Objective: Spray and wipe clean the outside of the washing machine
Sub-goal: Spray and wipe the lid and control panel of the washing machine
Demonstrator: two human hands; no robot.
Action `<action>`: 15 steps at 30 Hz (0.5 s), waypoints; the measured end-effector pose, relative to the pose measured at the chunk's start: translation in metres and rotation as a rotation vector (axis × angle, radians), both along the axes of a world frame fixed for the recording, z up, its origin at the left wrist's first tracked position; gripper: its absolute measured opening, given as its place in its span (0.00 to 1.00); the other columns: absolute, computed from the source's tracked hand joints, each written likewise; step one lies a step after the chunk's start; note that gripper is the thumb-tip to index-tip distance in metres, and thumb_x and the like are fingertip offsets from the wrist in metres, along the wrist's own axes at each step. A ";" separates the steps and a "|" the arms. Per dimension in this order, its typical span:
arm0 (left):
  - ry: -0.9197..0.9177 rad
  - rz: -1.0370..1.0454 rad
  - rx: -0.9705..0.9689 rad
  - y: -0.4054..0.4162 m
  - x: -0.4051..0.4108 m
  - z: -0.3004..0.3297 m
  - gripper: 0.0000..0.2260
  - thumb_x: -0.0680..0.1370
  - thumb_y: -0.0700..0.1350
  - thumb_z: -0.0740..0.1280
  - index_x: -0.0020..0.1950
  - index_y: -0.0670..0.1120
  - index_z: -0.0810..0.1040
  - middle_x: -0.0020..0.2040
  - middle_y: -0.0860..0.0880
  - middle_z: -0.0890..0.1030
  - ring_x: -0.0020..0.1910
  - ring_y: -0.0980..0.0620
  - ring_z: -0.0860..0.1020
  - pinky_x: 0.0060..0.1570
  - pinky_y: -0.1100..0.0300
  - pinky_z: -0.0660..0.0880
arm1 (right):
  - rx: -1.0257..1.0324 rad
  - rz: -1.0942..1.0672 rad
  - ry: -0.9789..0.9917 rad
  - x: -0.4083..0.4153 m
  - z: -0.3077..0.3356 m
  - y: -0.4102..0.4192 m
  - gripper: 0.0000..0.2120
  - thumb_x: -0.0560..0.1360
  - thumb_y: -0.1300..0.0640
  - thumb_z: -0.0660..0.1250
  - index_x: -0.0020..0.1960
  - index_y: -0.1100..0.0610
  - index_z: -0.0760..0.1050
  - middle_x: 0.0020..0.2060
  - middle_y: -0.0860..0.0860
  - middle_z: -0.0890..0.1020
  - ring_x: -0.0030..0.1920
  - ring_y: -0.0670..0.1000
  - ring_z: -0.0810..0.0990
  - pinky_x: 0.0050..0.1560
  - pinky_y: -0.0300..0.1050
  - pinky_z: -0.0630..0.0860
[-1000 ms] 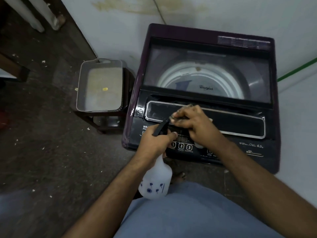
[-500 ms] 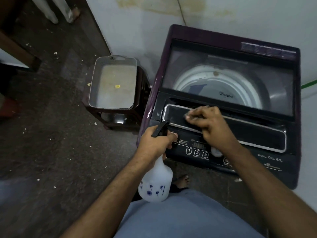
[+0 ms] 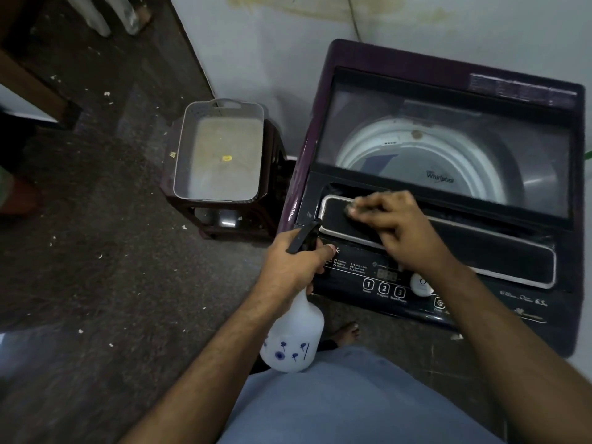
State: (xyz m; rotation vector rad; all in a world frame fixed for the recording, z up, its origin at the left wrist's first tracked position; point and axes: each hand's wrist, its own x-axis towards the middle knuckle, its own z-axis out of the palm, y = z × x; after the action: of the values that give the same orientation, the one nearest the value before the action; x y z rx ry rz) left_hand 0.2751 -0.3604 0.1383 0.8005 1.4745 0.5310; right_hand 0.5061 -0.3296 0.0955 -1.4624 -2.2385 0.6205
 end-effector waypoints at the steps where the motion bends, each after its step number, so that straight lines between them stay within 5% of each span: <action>1: 0.007 0.007 0.000 0.000 0.000 -0.001 0.05 0.77 0.42 0.75 0.45 0.43 0.80 0.35 0.48 0.80 0.36 0.52 0.80 0.23 0.61 0.70 | 0.001 -0.068 0.008 -0.007 -0.003 0.008 0.25 0.76 0.71 0.66 0.66 0.49 0.81 0.63 0.46 0.81 0.59 0.57 0.75 0.66 0.34 0.59; 9: -0.010 -0.035 0.022 0.004 0.011 -0.004 0.03 0.77 0.41 0.74 0.46 0.42 0.83 0.34 0.46 0.80 0.35 0.48 0.79 0.27 0.57 0.71 | 0.008 0.143 -0.002 -0.050 -0.007 -0.005 0.15 0.75 0.63 0.72 0.60 0.53 0.84 0.65 0.47 0.79 0.61 0.50 0.68 0.62 0.47 0.69; 15: -0.015 -0.075 0.016 0.005 0.038 -0.001 0.04 0.77 0.41 0.74 0.51 0.44 0.84 0.39 0.45 0.83 0.37 0.49 0.81 0.26 0.59 0.71 | 0.049 -0.069 -0.150 -0.021 -0.020 -0.034 0.19 0.78 0.57 0.62 0.69 0.50 0.76 0.75 0.47 0.71 0.76 0.58 0.66 0.74 0.62 0.65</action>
State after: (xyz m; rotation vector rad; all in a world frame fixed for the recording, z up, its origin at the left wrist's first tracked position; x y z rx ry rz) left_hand 0.3128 -0.3550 0.1372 0.8597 1.4222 0.4919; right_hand 0.4849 -0.3633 0.0751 -1.6021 -2.2858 0.4452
